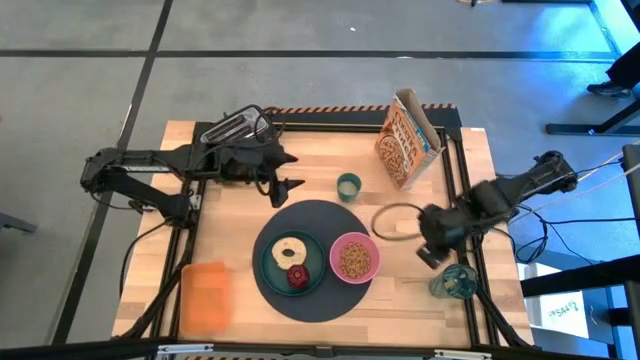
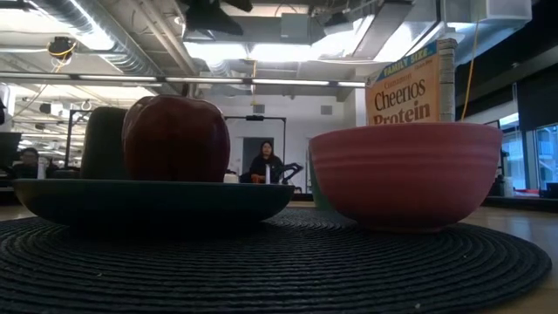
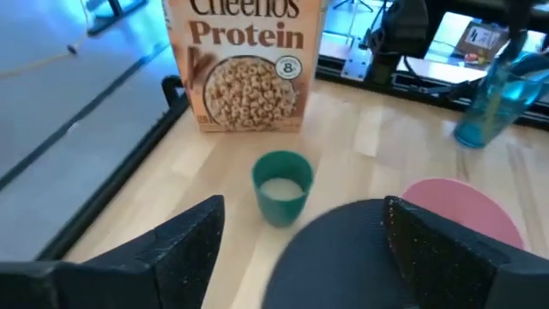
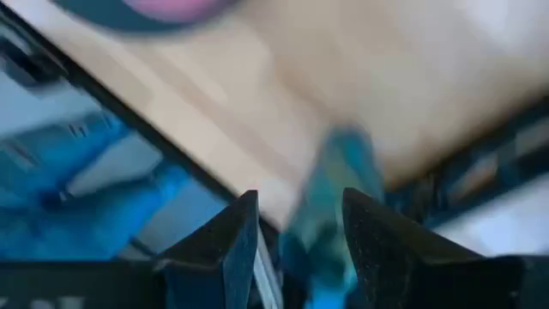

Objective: Arrange a breakfast setting
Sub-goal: Put the yellow spoon to the left side of the green plate on the placemat

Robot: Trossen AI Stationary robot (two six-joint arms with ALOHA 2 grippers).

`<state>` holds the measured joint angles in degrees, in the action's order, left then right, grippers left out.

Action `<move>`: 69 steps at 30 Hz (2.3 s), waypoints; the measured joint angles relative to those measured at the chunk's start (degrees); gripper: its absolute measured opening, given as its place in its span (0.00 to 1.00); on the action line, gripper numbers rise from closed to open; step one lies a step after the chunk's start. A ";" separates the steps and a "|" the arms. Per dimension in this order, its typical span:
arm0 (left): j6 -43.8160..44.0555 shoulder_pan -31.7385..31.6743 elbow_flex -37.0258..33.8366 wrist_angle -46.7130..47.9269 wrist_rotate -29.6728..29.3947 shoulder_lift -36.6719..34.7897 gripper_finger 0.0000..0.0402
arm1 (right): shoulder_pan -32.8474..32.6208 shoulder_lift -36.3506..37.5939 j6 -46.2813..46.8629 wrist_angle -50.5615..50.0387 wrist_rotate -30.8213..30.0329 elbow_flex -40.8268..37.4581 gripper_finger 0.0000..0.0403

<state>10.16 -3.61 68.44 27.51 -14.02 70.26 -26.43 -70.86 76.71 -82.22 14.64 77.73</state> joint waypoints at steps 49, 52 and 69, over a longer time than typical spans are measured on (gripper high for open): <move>-2.65 -7.36 -0.02 -13.51 1.44 2.73 0.76 | -18.55 1.28 11.27 -6.37 7.97 -8.03 0.01; -2.63 -7.36 -0.02 -15.11 1.44 2.71 0.75 | -18.55 1.28 11.27 -7.56 7.97 -3.92 0.01; 1.26 -6.79 -0.02 -17.73 4.30 2.68 0.64 | -18.55 4.32 14.29 -7.82 0.06 8.03 0.00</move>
<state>11.42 -10.39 68.42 9.78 -9.72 72.95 -44.97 -66.54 91.00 -90.04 14.70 85.77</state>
